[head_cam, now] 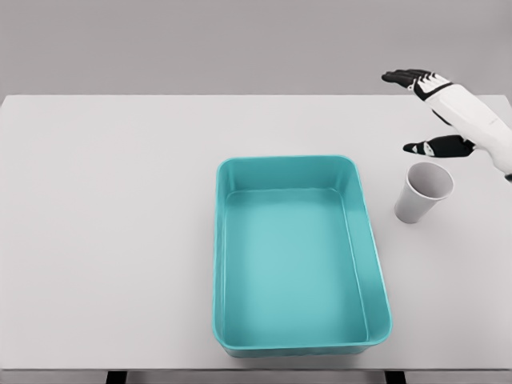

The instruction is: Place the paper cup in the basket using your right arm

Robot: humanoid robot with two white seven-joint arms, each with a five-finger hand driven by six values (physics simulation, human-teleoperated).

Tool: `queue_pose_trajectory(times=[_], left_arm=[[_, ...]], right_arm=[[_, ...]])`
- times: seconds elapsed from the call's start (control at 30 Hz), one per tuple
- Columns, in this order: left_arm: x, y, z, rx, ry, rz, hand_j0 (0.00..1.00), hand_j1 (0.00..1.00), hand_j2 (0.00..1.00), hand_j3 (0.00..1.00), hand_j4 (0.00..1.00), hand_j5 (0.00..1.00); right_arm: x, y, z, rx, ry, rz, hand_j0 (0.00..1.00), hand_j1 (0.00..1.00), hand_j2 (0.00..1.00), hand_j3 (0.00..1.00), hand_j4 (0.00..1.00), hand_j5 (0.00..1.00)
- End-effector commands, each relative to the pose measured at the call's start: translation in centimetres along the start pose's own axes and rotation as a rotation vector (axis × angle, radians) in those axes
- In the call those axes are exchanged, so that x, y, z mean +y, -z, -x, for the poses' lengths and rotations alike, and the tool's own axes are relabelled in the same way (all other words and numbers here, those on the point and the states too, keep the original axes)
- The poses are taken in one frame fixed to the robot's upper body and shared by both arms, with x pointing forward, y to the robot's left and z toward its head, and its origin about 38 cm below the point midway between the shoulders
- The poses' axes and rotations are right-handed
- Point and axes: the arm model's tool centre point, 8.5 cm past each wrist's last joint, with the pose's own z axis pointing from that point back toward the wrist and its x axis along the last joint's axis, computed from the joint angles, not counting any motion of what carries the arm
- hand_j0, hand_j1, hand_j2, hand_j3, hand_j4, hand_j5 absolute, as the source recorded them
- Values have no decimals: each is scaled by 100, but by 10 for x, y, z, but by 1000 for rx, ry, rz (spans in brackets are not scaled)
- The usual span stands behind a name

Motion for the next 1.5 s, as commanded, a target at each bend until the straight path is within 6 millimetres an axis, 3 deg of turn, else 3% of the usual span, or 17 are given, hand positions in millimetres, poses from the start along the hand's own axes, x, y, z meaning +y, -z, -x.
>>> queue_pose_trajectory(times=[0.0,0.13,0.27,0.33,0.37,0.43,0.57,0.7,0.9,1.2,1.47], left_arm=[[0,0,0,0,0,0,100,100,100,100,100,100],[0,0,0,0,0,0,100,100,100,100,100,100],[0,0,0,0,0,0,100,100,100,100,100,100],[0,0,0,-1,0,0,100,100,100,100,100,100],[0,0,-1,-3,0,0,100,100,100,100,100,100],[0,0,-1,-3,0,0,100,100,100,100,100,100],[0,0,-1,-3,0,0,100,100,100,100,100,100],[0,0,-1,-3,0,0,100,100,100,100,100,100],[0,0,0,-1,0,0,100,100,100,100,100,100],[0,0,0,-1,0,0,100,100,100,100,100,100],[0,0,-1,-3,0,1,100,100,100,100,100,100]], right_arm=[[2,0,0,-1,7,-4,100,100,100,100,100,100],[-18,-13,13,36,22,15,100,100,100,100,100,100],[-52,-65,31,76,313,114,100,100,100,100,100,100],[-73,-75,35,81,400,182,100,100,100,100,100,100],[-73,-79,36,87,429,194,100,100,100,100,100,100],[-56,-100,44,138,546,212,100,100,100,100,100,100],[-13,-128,45,190,595,143,100,100,100,100,100,100],[7,-135,46,217,606,109,100,100,100,100,100,100],[67,-149,61,309,652,64,100,100,100,100,100,100],[98,-162,73,385,666,41,100,100,100,100,100,100],[107,-146,70,355,688,46,100,100,100,100,100,100]])
